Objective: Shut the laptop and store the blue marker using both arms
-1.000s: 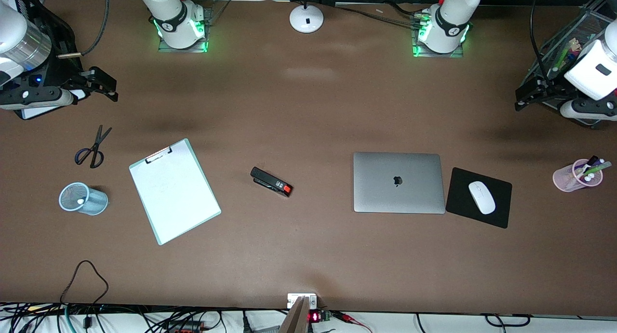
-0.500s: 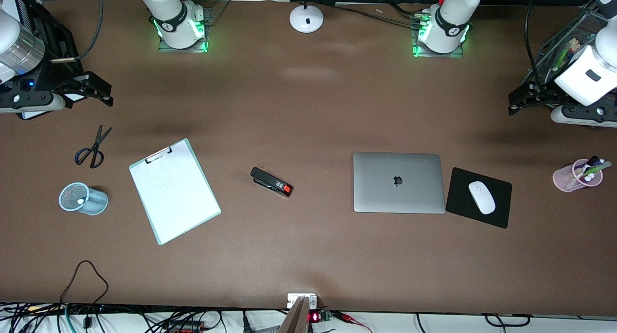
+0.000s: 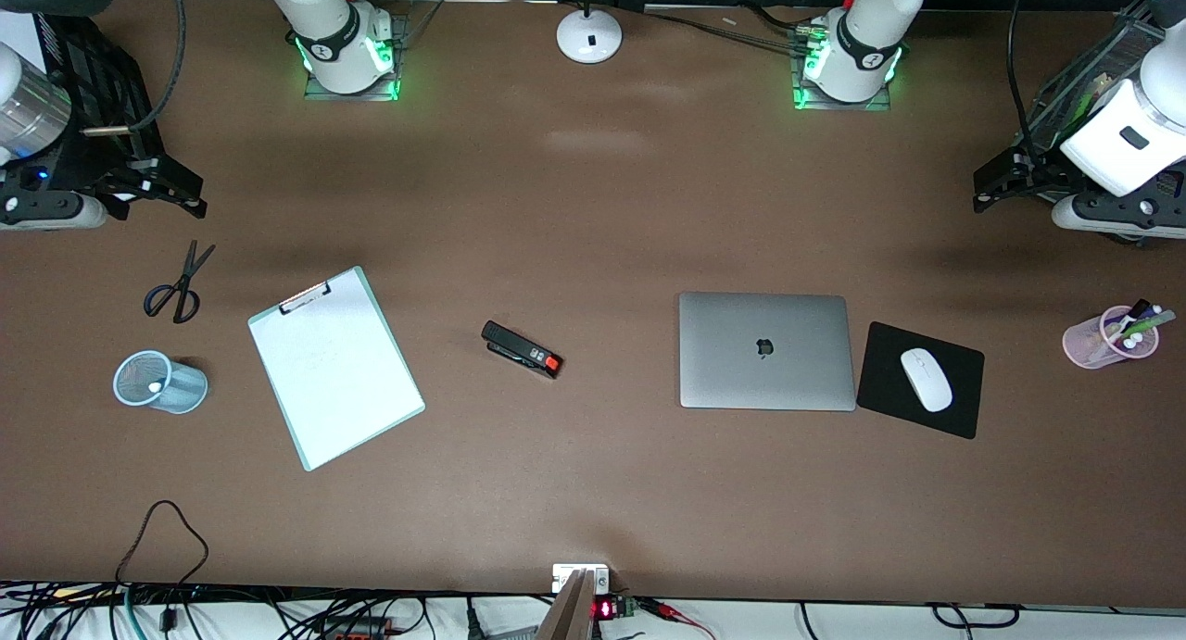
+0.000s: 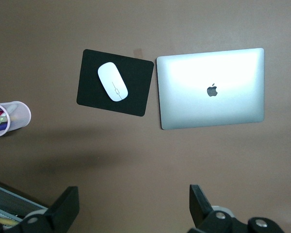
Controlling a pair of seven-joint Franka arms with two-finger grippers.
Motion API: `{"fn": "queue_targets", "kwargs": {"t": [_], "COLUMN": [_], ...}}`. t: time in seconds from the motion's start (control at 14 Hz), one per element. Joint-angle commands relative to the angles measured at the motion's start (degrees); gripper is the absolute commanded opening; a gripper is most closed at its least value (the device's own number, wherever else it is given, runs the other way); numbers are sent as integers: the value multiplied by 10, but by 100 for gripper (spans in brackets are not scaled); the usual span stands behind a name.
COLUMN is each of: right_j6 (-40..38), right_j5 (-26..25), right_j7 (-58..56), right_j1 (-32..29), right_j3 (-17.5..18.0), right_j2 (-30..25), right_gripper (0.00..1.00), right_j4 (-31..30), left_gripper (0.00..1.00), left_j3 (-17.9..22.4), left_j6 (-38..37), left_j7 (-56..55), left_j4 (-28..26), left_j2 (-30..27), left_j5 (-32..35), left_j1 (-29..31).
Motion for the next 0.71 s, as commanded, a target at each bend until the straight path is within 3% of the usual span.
{"fn": "queue_targets", "kwargs": {"t": [0.0,0.64], "right_j6": [-26,-43], "right_j5": [1,5], "right_j7": [7,5], "right_j1": [-7,-5], "right_j3": [3,4], "right_j2": [10,8], "right_gripper": [100,100], "right_j4": [20,29], "left_gripper": [100,100], "left_j3": [5,5], "left_j6": [-9,-9], "left_j7": [12,12], "left_j4": [12,14], "left_j2": [-1,1], "left_j5": [-6,-8], "left_j1": [-5,-6]}}
